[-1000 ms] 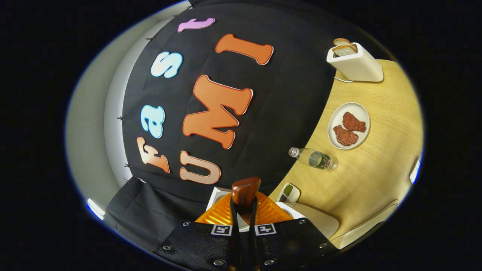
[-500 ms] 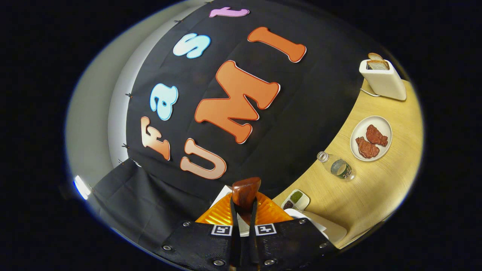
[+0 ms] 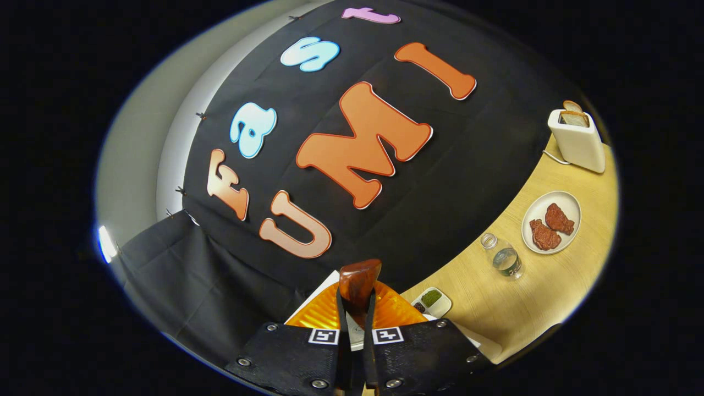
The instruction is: Close the left gripper, press the button to open the rice cooker; take a wooden spoon from the chopstick holder with the right hand, scoop a spoonful of rice and pour it into the rice cooker, then put the wooden spoon back into the chopstick holder.
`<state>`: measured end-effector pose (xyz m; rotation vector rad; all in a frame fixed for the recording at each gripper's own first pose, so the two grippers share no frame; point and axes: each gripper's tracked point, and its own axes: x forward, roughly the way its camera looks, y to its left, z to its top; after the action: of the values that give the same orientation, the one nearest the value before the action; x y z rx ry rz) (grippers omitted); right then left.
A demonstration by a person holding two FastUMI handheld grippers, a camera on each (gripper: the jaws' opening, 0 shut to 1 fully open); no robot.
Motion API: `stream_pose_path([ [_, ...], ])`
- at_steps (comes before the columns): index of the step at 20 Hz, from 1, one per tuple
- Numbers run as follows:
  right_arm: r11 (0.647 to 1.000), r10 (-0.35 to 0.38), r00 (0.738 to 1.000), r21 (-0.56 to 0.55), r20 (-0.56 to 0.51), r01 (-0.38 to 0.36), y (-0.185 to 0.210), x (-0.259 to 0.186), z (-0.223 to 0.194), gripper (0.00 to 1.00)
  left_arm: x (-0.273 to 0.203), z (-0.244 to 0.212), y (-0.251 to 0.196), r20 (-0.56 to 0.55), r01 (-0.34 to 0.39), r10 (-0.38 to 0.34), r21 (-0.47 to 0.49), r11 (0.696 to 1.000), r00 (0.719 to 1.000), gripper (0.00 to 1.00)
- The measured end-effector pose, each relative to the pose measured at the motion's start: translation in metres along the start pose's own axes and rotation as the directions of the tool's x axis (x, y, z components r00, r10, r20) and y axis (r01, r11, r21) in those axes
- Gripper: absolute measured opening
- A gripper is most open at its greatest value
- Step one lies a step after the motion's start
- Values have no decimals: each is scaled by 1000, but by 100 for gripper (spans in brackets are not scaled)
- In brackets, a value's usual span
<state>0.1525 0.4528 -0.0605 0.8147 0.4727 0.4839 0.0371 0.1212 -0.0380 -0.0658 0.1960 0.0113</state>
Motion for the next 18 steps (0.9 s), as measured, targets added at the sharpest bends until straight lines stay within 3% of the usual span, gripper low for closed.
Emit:
stream_pose_path([
  [18, 978, 64, 997, -201, 36, -56, 43, 11, -8, 7, -3, -3, 7, 1, -9, 9, -14, 1000, 1000, 100],
])
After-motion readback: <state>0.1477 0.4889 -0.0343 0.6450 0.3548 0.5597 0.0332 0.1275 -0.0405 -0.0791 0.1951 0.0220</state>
